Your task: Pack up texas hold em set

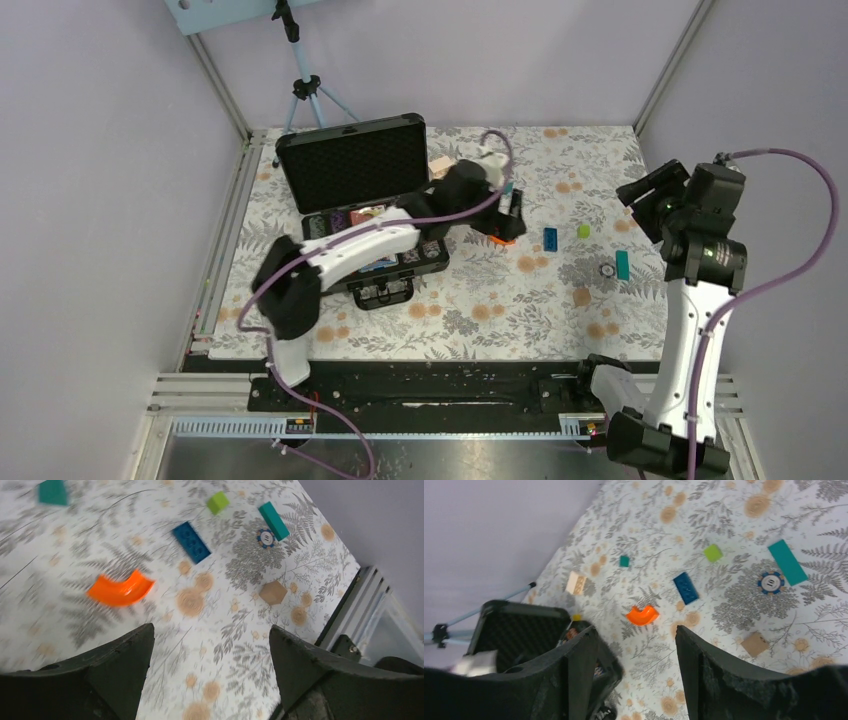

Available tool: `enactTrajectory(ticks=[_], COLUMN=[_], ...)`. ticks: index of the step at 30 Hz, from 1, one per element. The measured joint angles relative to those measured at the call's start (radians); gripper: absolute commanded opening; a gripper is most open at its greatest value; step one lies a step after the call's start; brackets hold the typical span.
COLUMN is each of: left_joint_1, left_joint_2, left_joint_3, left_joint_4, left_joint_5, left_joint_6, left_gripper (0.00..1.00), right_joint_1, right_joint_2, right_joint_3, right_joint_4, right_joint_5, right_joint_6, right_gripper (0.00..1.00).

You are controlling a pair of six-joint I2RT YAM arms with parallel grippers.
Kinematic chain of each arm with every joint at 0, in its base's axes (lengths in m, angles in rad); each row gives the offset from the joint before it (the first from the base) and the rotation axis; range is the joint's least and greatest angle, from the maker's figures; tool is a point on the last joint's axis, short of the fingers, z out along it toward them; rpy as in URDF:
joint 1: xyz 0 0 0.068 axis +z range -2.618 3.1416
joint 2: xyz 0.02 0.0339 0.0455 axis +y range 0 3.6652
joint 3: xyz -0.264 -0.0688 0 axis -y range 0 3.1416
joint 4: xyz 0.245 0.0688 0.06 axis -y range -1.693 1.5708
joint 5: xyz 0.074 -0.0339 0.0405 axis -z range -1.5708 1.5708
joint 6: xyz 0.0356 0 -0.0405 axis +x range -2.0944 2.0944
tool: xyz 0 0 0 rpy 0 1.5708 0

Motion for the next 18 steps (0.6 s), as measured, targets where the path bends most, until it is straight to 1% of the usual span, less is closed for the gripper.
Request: enactTrajectory(ticks=[1,2,4,10,13,18], left_joint_1=[-0.019,-0.038,-0.071,-0.129,-0.144,-0.154], left_joint_2=[0.078,0.099,0.192,0.445,0.54,0.635], left_joint_3=[0.052,0.064,0.127,0.351,0.457,0.559], left_joint_4=[0.034,0.047,0.084,0.179,0.211,0.252], left_joint_5=[0.01,0.013,0.03,0.098,0.102,0.096], left_joint_6=[0.035,0.045,0.093,0.233,0.297,0.355], left_gripper=[0.84,0.84,0.83,0.82,0.82,0.83], right_joint_1=[0.002,0.004,0.006,0.036,0.066,0.108], right_joint_2=[-0.02,-0.034,-0.054,-0.1,-0.109,-0.117], right_joint_3=[0.023,0.039,0.068,0.097,0.095,0.064], right_joint_4=[-0.022,-0.039,-0.077,-0.148,-0.16,-0.169], right_joint_5=[-0.025,-0.043,-0.079,-0.167,-0.194,-0.194], right_joint_6=[0.0,0.0,0.0,0.002,0.003,-0.003], right_gripper=[0.64,0.64,0.64,0.63,0.62,0.64])
